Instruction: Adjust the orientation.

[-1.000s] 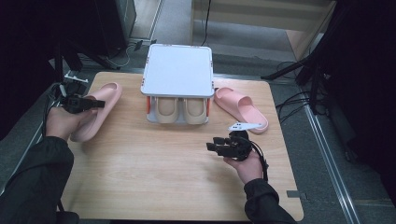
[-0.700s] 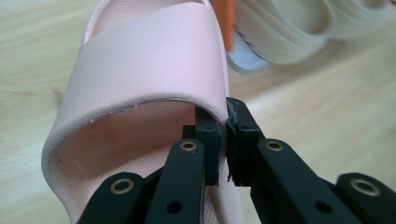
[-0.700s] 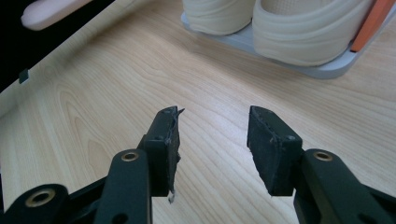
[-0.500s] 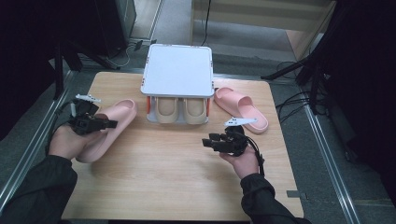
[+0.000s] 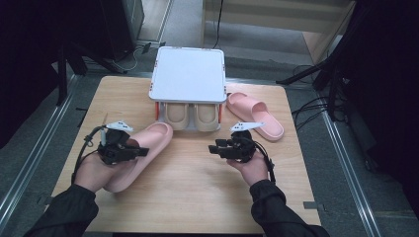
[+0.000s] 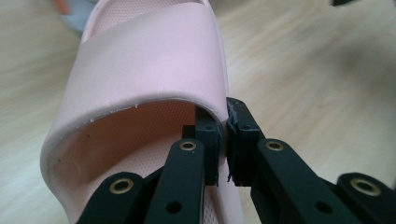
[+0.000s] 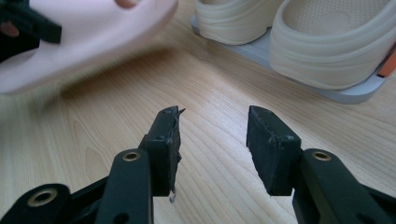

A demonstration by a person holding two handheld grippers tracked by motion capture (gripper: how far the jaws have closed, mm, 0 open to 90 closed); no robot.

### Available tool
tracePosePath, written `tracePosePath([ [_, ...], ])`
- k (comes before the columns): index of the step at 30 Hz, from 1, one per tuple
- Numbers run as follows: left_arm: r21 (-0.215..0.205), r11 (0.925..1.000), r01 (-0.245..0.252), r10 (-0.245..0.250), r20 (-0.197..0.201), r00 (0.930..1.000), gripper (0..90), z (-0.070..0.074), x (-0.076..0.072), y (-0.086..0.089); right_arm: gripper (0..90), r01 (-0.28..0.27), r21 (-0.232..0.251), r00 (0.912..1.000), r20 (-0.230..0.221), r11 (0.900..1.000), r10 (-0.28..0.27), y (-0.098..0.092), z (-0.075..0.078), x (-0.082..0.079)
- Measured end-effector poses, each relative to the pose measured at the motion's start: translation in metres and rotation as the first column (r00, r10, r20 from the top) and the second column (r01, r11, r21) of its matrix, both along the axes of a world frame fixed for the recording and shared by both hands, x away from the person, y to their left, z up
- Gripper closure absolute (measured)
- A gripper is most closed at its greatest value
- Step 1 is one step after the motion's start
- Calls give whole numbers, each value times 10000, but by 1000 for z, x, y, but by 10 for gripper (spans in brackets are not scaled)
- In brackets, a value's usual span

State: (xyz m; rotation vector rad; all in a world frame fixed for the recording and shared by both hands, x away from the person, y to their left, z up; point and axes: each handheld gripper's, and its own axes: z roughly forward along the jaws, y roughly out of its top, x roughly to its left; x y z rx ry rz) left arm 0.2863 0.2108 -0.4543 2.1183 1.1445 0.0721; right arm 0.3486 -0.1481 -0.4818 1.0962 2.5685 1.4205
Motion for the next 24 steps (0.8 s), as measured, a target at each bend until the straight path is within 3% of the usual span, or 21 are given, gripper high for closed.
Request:
tracePosePath([
  [1, 0, 10000, 0, 0, 0, 10000, 845, 0, 0, 0, 552, 10, -5, 10000, -12, 10000, -10, 0, 0, 0],
  [4, 47, 9978, 667, -666, -152, 9977, 845, -8, -5, -27, 553, 28, -5, 10000, 74, 10000, -28, -2, 1, -1],
  [9, -262, 9952, 941, -947, -209, 9953, 843, -11, -6, -49, 555, 37, -24, 10000, 57, 10000, -37, -2, 2, -2],
  [12, -45, 9935, 1137, -1137, -119, 9934, 842, -19, -5, -68, 556, -18, -57, 10000, 47, 10000, 19, -1, 1, -3],
  [18, 158, 9892, 1454, -1452, -136, 9893, 832, -29, -4, -83, 559, -190, -156, 9998, 105, 9997, 192, 1, -1, -5],
  [24, -123, 9862, 1651, -1655, -312, 9857, 794, -35, -3, -84, 569, -295, -210, 9995, 83, 9993, 297, 3, -2, -7],
])
